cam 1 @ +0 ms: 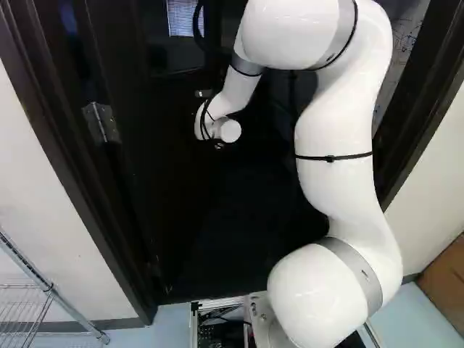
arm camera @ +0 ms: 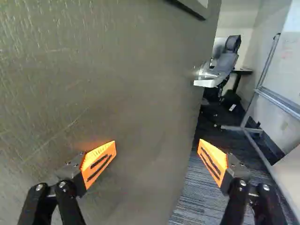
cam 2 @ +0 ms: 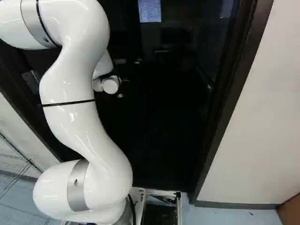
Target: Open the door and move inside
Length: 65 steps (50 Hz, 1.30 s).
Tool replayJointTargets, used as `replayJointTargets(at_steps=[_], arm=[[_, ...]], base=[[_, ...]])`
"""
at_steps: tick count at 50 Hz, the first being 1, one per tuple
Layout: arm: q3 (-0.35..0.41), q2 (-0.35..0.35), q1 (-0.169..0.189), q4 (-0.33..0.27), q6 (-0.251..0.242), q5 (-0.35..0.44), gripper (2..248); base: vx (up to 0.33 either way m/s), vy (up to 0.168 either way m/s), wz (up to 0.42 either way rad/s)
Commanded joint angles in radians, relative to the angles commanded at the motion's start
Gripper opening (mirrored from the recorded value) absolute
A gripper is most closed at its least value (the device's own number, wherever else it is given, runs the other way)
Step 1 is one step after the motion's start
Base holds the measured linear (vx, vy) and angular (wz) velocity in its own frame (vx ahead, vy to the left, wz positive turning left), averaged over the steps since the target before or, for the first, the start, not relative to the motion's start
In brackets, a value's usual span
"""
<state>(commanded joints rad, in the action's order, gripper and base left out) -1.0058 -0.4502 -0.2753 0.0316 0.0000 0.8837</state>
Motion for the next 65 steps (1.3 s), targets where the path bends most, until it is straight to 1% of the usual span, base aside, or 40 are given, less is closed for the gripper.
replayJointTargets(at_steps=[15, 30, 51, 65], arm=[[-0.014, -0.011, -0.007, -0.028, 0.000, 0.000, 247], [-0.032, -0.025, -0.020, -0.079, 0.000, 0.000, 247], [-0.105, -0.082, -0.047, -0.156, 0.000, 0.000, 247], [-0.170, -0.132, -0.067, -0.164, 0.000, 0.000, 247]], base=[[0.000, 0.000, 0.000], [0.000, 0.000, 0.000], [0.000, -0.001, -0.001], [0.000, 0.000, 0.000]])
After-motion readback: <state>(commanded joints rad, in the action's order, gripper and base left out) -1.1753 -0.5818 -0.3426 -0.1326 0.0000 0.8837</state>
